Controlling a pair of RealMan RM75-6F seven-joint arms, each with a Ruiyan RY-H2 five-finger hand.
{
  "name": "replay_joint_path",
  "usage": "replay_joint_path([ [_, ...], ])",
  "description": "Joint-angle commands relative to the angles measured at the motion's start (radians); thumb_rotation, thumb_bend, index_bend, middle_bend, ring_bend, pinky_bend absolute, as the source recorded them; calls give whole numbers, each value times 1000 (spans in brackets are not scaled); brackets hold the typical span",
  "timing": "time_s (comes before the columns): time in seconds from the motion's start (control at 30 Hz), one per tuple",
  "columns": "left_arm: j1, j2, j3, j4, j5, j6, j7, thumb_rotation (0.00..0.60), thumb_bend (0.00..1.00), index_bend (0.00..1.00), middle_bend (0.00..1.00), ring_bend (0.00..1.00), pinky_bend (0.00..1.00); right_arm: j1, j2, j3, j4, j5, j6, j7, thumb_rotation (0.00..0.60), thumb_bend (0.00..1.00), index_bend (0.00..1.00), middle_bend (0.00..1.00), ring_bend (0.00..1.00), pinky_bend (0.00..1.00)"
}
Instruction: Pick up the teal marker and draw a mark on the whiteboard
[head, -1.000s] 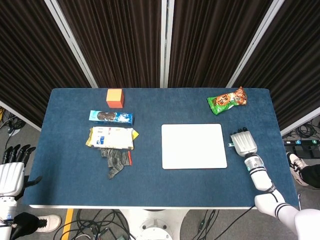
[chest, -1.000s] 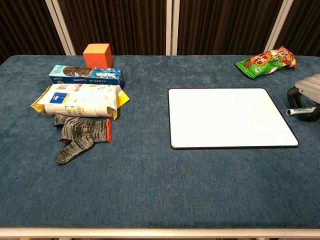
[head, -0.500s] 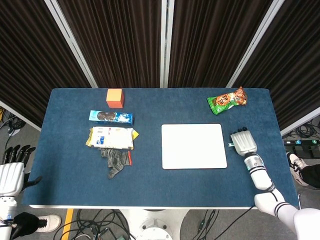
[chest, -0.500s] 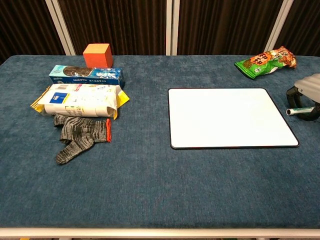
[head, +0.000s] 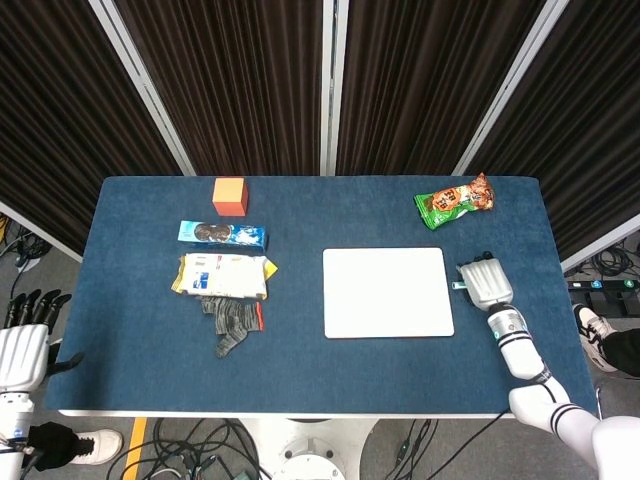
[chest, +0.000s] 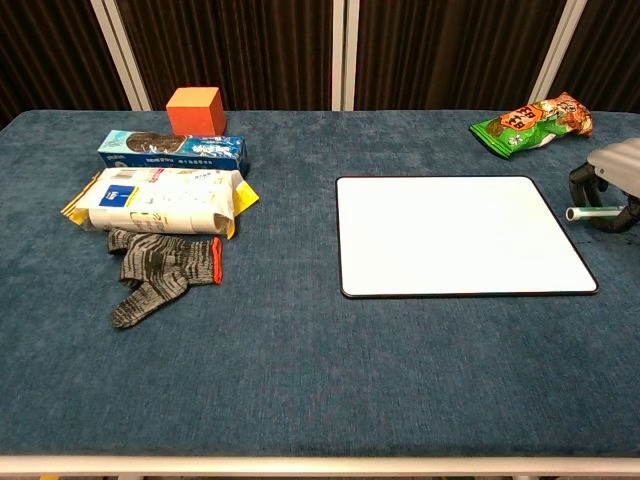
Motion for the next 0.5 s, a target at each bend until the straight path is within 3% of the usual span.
replay_joint_path([
  [0.03,-2,2,0,0,2,-2,-2,600,64,170,106,24,0,2,62,32,-118,-12,47,104,600,352,674,597,400,269],
  [0.27,-3,5,-1,-7,11,4,-5,600,64,170,106,24,0,55,163,95,-361,-38,-41,591,600,373,710,613,416,280],
  [0.4,3,13,0,-17,15,15,-9,600,64,170,106,24,0,95,138,120,-365,-81,-42,843,600,378,713,614,416,279],
  [0.5,7,18,3,-23,19,20,-18,600,65,170,106,24,0,115,94,137,-327,-87,-25,941,600,382,717,613,416,280],
])
